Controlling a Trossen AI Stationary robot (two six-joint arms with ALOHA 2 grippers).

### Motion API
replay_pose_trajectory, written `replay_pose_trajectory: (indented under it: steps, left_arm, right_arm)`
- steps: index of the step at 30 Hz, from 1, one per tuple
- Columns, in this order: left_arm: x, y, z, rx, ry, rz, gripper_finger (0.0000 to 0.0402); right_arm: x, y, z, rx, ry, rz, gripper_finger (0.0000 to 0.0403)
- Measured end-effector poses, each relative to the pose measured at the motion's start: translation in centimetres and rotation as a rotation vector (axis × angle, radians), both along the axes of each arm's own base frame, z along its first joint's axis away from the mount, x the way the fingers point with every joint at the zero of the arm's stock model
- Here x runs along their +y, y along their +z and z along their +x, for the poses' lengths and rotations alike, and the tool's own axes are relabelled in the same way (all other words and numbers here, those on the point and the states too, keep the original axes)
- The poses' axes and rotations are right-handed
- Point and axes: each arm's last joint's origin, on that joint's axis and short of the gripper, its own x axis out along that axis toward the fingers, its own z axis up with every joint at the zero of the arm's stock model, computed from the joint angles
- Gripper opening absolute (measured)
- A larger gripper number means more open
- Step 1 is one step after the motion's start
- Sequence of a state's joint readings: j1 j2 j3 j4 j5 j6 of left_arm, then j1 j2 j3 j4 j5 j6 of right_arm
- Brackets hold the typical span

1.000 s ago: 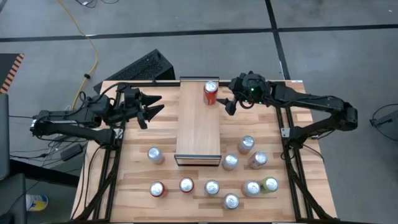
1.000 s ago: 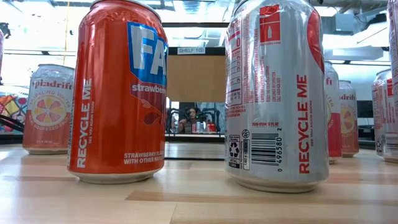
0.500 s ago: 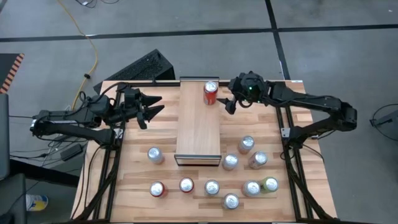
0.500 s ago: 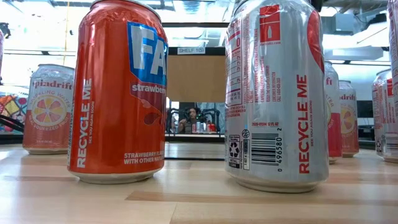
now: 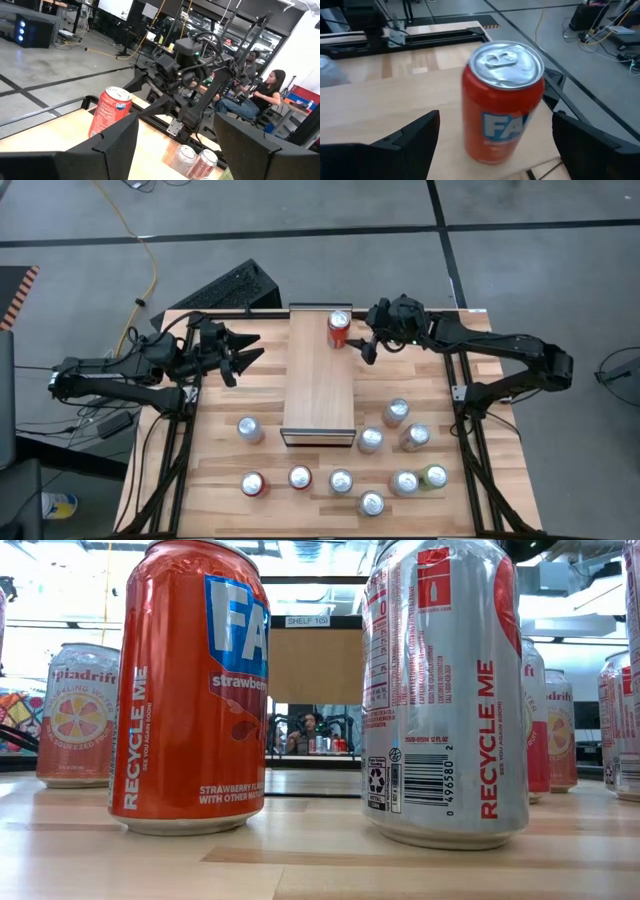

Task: Place canned beverage on shelf
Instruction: Put the top red soda can on the shelf

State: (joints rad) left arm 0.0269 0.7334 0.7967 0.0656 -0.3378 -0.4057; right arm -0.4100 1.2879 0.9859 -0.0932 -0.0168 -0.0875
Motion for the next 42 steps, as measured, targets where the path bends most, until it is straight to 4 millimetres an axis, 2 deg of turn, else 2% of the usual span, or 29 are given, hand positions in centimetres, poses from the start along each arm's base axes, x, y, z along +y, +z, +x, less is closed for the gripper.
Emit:
replay_pose_trajectory:
  steps: [7, 12, 25, 36, 42]
  left_arm:
    - [0.0, 0.0, 0.0, 0.0, 0.001, -0.001, 0.0248]
    - [0.0, 0.0, 0.0, 0.002, 0.001, -0.001, 0.0248]
    - [0.0, -0.1, 0.0, 0.009, 0.002, 0.0, 0.0248]
    - [0.0, -0.1, 0.0, 0.009, 0.002, 0.0, 0.0248]
    - [0.0, -0.1, 0.0, 0.009, 0.002, 0.001, 0.0248]
  right_arm:
    - [-1.0, -1.8, 1.9, 0.002, 0.012, 0.009, 0.0357]
    - [-1.4, -2.0, 2.4, -0.028, 0.01, 0.007, 0.0351]
    - [-1.7, -2.0, 2.7, -0.043, -0.001, 0.031, 0.0257]
    - [-1.5, -2.1, 3.8, -0.086, -0.062, 0.034, 0.025]
    - [-2.0, -1.0, 6.4, -0.084, -0.05, -0.027, 0.025]
